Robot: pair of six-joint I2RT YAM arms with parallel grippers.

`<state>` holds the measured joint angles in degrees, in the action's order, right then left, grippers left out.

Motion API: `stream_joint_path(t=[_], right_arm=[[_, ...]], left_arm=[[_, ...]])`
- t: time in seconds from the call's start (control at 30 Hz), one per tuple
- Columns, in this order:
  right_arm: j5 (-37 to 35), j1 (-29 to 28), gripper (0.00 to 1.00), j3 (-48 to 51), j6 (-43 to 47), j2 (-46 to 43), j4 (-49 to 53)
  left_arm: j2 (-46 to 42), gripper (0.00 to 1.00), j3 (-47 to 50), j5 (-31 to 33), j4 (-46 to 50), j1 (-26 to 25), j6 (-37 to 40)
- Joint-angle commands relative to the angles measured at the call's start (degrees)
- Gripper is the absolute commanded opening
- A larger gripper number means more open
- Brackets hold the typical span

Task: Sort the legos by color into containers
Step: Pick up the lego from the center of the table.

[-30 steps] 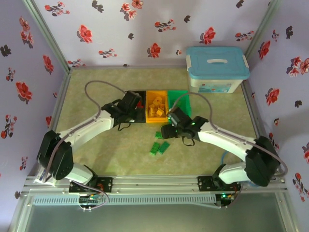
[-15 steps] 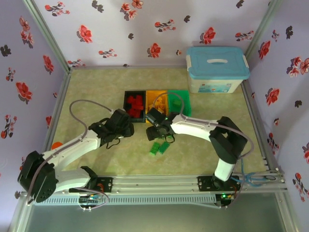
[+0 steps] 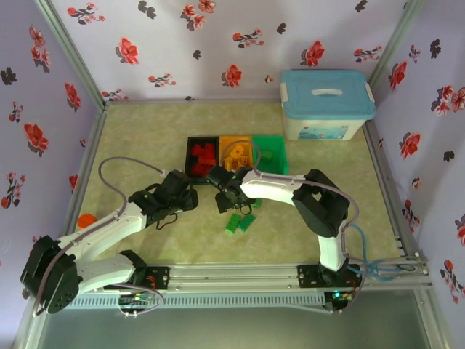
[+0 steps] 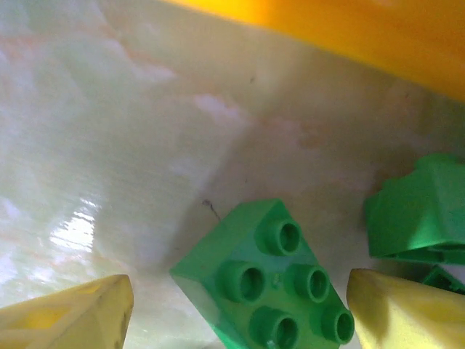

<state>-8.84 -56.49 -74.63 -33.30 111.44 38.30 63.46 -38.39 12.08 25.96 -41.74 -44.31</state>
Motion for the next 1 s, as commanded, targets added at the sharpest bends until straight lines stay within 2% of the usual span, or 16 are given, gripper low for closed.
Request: stream_joint_path(t=[0.0, 0.17, 0.27, 0.53, 0.73, 0.97], right_arm=[[-2.0, -0.8, 0.77, -1.0, -1.0, 1.2, 3.5], [-2.1, -0.8, 0.71, -0.5, -1.0, 0.9, 3.0], [-2.2, -0.8, 0.58, -0.9, -1.0, 0.9, 3.0], [-1.5, -0.9, 0.36, -1.3, -0.7, -2.1, 2.9], [-5.9, 1.8, 0.35, -5.3, 2.5, -8.7, 7.0], [-3.3, 13.7, 0.35, -7.7, 6.0, -13.2, 7.8]], left_arm=[[0.0, 0.50, 0.5, 1.7, -1.2, -0.3, -0.6], [0.2, 0.50, 0.5, 1.7, -1.7, -0.3, -0.6], [0.4, 0.50, 0.4, 1.7, -1.6, -0.3, -0.5], [-0.3, 0.49, 0.4, 2.0, -1.1, -0.3, -0.6], [-0.9, 0.50, 0.0, 1.3, -1.9, -1.0, 0.2], [-1.0, 0.50, 0.4, 1.3, -4.5, -3.8, 0.0]])
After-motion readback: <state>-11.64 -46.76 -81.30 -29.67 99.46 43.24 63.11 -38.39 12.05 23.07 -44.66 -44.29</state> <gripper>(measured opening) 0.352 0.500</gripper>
